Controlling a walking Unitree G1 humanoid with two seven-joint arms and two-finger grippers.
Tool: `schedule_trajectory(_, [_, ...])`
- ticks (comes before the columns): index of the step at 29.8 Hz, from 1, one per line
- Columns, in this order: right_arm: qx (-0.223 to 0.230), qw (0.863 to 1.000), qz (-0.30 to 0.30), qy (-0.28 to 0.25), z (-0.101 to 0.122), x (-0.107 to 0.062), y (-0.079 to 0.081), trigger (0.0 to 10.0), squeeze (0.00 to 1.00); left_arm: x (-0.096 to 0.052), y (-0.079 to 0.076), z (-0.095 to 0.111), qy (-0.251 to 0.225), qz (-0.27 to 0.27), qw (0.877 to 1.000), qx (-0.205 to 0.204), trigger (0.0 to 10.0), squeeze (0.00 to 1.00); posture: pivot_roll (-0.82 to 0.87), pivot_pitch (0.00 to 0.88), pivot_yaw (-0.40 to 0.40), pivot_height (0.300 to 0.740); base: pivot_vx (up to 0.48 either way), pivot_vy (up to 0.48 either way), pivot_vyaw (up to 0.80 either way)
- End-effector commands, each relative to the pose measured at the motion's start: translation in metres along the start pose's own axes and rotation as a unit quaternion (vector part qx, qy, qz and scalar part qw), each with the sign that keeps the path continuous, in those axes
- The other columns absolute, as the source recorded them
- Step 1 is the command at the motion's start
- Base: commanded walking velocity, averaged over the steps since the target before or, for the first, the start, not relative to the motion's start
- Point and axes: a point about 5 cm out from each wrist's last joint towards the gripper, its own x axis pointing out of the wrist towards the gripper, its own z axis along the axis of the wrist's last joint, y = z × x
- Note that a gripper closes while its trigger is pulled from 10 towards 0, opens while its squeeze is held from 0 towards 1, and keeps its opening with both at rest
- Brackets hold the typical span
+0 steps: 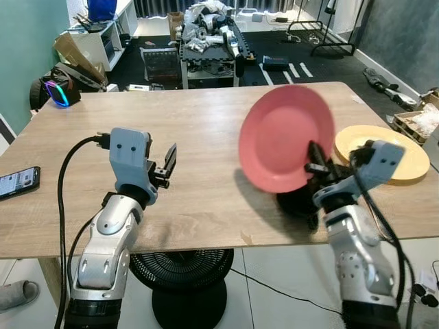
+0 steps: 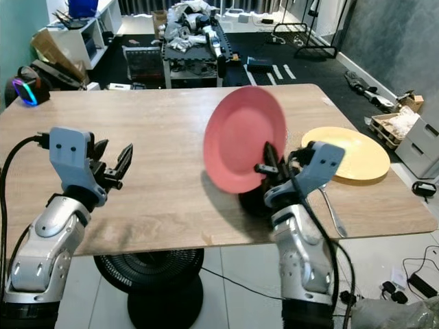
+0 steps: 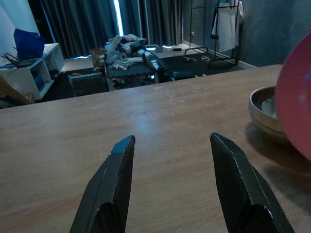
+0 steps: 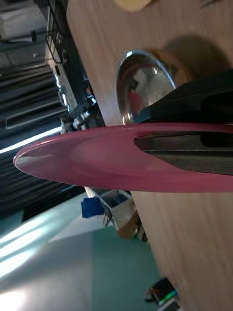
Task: Setting the table
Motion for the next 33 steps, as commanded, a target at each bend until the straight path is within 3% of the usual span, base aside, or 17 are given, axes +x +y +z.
schedule_trajectory(1, [0.003,1.0,-0.008,-0.001,-0.001,-0.001,-0.003,10.0,0.0,0.002,0.0,-0.002,0.003,0.003,1.0,0.007,10.0,0.0,-0.07,0.0,0.09,0.74,0.0,0.0,-0.8])
schedule_trajectory(23, [0.003,0.995,-0.095,-0.033,0.009,-0.009,-0.037,10.0,0.0,0.007,-0.009,-0.004,0.005,-0.021,1.0,0.007,10.0,0.0,-0.1,0.0,0.116,0.74,0.0,0.0,-0.8])
schedule_trajectory(33, [-0.041,0.988,-0.148,-0.021,0.006,-0.024,-0.063,10.0,0.0,0.009,-0.014,-0.008,0.01,-0.035,0.999,0.006,10.0,0.0,-0.11,0.0,0.125,0.74,0.0,0.0,-0.8])
